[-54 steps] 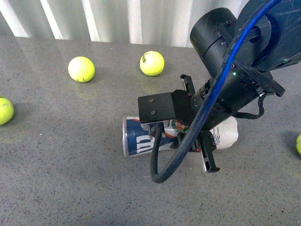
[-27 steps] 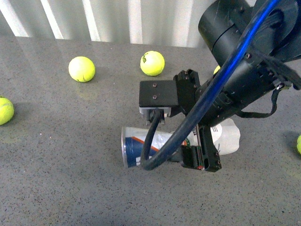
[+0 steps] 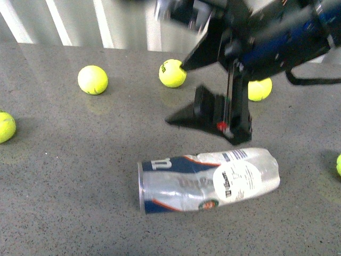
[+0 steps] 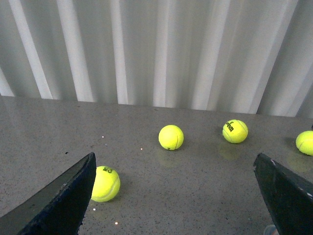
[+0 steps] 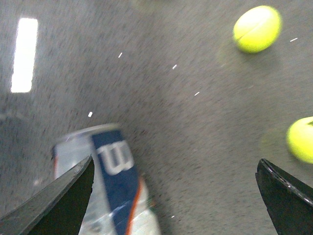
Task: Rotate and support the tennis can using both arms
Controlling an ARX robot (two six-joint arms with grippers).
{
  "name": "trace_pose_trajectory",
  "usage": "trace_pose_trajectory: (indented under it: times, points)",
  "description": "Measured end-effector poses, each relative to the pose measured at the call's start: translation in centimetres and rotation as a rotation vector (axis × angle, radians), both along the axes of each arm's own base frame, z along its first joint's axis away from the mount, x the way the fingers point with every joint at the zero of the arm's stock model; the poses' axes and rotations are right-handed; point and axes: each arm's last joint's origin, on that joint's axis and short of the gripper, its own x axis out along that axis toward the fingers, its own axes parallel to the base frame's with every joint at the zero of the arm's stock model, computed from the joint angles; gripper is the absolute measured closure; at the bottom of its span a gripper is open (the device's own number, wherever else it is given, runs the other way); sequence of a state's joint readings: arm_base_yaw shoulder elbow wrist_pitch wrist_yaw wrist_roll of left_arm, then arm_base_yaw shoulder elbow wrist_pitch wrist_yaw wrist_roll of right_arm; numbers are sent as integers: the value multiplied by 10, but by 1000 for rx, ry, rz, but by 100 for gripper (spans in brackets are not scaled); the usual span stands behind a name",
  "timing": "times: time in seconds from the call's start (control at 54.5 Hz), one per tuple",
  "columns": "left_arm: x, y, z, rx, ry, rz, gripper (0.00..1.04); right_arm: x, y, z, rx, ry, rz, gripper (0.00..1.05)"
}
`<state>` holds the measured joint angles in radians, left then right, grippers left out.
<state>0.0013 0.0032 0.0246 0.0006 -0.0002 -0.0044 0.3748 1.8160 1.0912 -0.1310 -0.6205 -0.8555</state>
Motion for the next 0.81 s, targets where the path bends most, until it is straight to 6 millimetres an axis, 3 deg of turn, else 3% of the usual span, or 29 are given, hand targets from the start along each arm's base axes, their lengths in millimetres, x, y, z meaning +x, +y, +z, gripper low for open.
trace_pose_trajectory:
  times: [0.147,0.294,0.477,0.642,0.734,0.807]
  points:
    - [0,0,0,0,0,0,7,-9,-21,46,193,-105,-237,7]
    - [0,0,0,0,0,0,7,-28,-46,67,381,-127,-576,7]
    - [0,0,0,0,0,0,7,-54,-72,54,447,-63,-1010,7]
    - [0,0,0,0,0,-1,7,-57,-76,49,471,-43,-1080,7]
    - [0,0,0,0,0,-2,7,-65,-82,44,555,-285,-1198,22]
    - [0,0,0,0,0,1,7,-77,-91,40,605,-374,-1230,33]
